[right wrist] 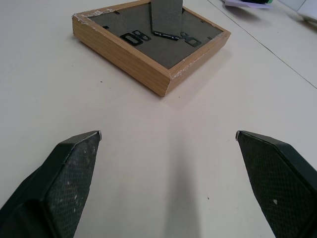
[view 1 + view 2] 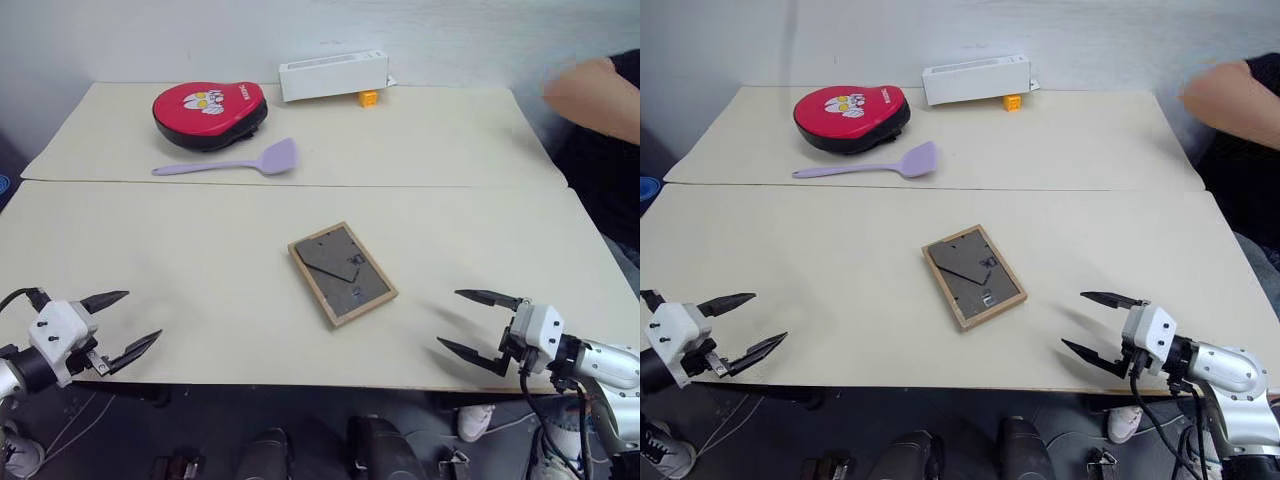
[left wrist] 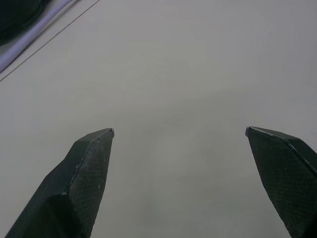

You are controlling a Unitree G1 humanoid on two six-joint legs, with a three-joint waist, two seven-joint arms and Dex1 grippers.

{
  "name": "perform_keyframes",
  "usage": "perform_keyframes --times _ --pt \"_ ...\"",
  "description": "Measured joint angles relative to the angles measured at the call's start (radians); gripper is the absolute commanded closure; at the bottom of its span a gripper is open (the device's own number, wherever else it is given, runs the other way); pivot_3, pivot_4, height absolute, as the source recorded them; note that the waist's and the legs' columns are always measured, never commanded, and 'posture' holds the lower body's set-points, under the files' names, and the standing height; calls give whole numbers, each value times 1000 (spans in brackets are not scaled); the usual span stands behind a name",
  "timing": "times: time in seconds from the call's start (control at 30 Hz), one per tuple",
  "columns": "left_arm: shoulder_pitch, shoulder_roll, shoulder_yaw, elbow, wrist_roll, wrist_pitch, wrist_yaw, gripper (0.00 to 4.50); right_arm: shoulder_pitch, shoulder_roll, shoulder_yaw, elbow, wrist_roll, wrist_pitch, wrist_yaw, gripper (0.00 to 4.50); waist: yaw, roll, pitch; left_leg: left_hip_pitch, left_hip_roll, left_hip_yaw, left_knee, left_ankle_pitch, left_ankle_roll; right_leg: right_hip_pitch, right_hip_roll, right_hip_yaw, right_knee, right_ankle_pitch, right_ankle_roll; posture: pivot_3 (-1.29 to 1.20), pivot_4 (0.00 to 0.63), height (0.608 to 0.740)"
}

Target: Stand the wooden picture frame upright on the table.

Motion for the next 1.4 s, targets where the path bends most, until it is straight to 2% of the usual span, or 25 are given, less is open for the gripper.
perform_keyframes --times 0.2,0.23,0.3,0.47,0.5,0.53,0.67,0.73,0.77,0.93,1.17,1.4 --pt "-6 1 -24 -30 -28 104 -12 0 -33 23 11 -8 13 39 -16 16 0 0 0 0 0 0 0 0 0 0 0 0 1 0 0 0 150 740" --pt "-10 1 -41 -55 -41 139 -16 0 -50 27 15 -16 16 61 -20 187 0 0 0 0 0 0 0 0 0 0 0 0 1 0 0 0 150 740" --pt "-61 3 -114 -137 -63 236 -13 399 -118 32 40 -25 19 120 -35 596 0 0 0 1 0 0 1 0 -1 1 0 0 1 0 0 0 150 740" --pt "-281 -44 -327 -221 -22 402 85 1845 -307 73 124 35 -64 165 -83 2361 4 0 0 1 0 -1 1 3 -6 2 1 -2 1 0 0 0 150 740" --pt "-300 -59 -361 -226 -11 426 104 2287 -326 80 139 58 -84 162 -86 2847 3 0 0 0 0 -1 1 3 -6 2 1 -2 1 0 0 0 150 740" --pt "-316 -79 -390 -228 3 454 125 2466 -344 84 157 93 -109 163 -90 3040 2 1 0 0 0 -1 1 3 -6 2 1 -2 2 0 1 0 150 740" --pt "-453 -195 -575 -193 102 534 209 3702 -479 161 250 271 -227 117 -110 4424 -3 0 0 -1 -1 1 4 4 -5 2 2 -1 2 2 3 0 150 740" --pt "-516 -259 -646 -155 134 554 236 4349 -532 208 291 326 -272 90 -125 4500 -1 0 0 -1 -1 2 5 4 -5 1 3 -1 2 2 3 0 150 740" --pt "-540 -287 -665 -139 142 567 248 4460 -544 227 306 336 -281 86 -124 4500 0 0 0 -1 -1 1 5 5 -6 1 3 -1 3 2 3 0 150 740" --pt "-569 -311 -683 -129 170 582 266 4460 -522 243 323 298 -291 96 -124 4500 1 0 0 -2 0 1 5 5 -6 0 3 -1 4 2 3 0 150 740" --pt "-537 -307 -680 -166 190 583 284 4460 -432 250 364 107 -297 196 -144 4500 0 0 0 -1 0 0 5 5 -6 0 3 0 2 2 3 0 150 740" --pt "-453 -180 -613 -247 156 626 227 4460 -404 233 361 50 -305 257 -190 4500 -2 0 0 0 0 1 3 5 -7 0 3 1 2 1 3 0 150 740"
